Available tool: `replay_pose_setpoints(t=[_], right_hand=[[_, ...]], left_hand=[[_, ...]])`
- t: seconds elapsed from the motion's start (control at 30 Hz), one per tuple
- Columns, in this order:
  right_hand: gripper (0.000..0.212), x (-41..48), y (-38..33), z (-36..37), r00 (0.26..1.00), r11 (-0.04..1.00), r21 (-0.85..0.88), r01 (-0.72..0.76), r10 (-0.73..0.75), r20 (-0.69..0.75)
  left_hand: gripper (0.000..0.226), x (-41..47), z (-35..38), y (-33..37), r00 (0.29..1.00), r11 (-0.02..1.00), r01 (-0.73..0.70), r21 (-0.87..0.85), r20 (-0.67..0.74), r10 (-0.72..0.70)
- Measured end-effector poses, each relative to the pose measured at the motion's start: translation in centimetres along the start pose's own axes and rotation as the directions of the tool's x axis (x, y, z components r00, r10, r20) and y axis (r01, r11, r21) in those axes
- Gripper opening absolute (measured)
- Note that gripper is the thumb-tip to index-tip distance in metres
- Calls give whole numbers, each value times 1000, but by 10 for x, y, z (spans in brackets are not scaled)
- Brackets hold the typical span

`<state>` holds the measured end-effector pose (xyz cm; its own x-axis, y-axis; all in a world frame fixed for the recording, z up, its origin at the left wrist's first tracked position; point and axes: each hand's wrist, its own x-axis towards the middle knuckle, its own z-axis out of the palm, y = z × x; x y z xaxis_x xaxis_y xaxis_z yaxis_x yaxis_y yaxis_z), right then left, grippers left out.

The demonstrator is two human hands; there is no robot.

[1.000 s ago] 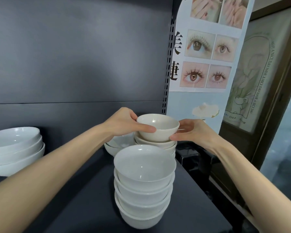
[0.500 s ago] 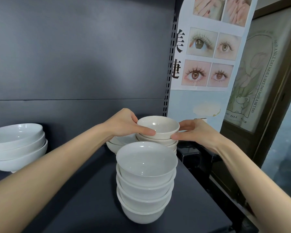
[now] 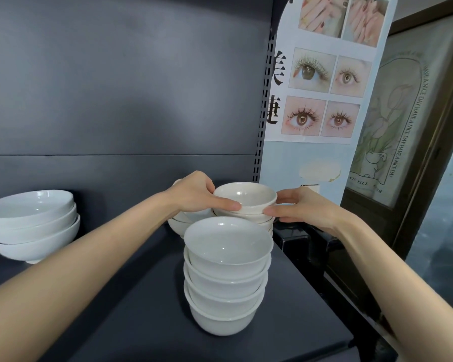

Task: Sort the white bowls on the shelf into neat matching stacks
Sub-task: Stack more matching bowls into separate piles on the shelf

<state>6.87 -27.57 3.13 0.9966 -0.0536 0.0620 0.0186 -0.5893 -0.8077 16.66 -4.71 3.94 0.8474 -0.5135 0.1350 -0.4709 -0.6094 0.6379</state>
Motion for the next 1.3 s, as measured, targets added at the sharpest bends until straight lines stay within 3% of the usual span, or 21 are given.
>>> replay_pose_setpoints(t=[0.23,0.33,0.53,0.73,0.8,0.9,0.97,1.07,1.3], right_hand=[[70,-6,0,1,998,1000,-20,14,-15,-56],[79,-15,-6,4,991,999,-33,6,-10,-133],[63,-49,-27,16,957,995,-74,66,-85,-278],[54,-87,-36,45,919,996,-24,90,-93,-382],[56,-101,-35,60,912,994,41,100,-75,-403],[80,-120,-33,81,921,980,169,102,-29,-387],[88,-128,-32,91,941,974,218,65,14,-339],[79,-133,-31,103,963,976,219,2,57,-262],[65,-130,-33,119,972,942,334,33,47,-229]], left_hand=[[56,-17,-3,10,999,991,-11,-133,-50,4],[65,-28,-9,13,995,989,-27,-142,-101,13],[49,-60,-22,12,987,983,-96,-155,-140,75],[37,-109,-15,-16,978,910,-182,-373,-167,127],[49,-125,-3,-29,987,887,-153,-436,-104,120],[92,-141,14,-47,995,844,-76,-532,17,101],[89,-148,26,-54,989,816,-49,-576,84,118],[91,-153,41,-55,977,826,-54,-561,142,161],[70,-154,53,-53,978,778,-128,-615,53,202]])
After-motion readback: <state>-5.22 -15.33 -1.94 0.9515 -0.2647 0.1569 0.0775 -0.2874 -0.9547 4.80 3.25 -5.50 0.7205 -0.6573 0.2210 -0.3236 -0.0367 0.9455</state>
